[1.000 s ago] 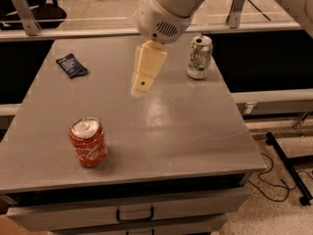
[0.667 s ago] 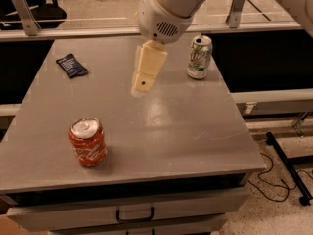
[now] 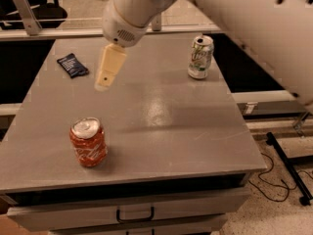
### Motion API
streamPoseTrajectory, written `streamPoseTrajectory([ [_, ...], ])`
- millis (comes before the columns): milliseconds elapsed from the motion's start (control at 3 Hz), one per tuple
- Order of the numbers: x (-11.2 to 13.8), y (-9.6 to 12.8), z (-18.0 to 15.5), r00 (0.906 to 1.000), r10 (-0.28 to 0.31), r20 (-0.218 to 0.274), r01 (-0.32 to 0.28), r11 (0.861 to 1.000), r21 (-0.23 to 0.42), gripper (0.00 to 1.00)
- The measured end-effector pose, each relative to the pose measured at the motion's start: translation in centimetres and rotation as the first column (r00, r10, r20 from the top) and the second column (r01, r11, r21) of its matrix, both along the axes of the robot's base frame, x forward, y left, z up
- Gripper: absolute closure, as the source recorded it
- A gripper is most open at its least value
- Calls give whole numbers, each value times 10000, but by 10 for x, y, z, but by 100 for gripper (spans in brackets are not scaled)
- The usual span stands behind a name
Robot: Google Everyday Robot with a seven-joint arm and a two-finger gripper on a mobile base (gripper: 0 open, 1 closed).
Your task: Move rxbar blueberry near 7up can
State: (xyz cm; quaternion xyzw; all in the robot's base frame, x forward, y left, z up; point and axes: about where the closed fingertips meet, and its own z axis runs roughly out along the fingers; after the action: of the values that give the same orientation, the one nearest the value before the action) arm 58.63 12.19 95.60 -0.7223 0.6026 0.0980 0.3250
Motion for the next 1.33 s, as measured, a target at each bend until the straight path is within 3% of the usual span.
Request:
streamPoseTrajectory([
  [333,40,58,-25,9996,256,72,-261,9972,698,0],
  [667,79,105,-56,9998,15,-176,10,9905,1376,0],
  [1000,109,136,-83,9950,-669,-748,801,9785,1900,0],
  [1333,127,149,-104,9753,-1523,-1598,1850,9588,2157,0],
])
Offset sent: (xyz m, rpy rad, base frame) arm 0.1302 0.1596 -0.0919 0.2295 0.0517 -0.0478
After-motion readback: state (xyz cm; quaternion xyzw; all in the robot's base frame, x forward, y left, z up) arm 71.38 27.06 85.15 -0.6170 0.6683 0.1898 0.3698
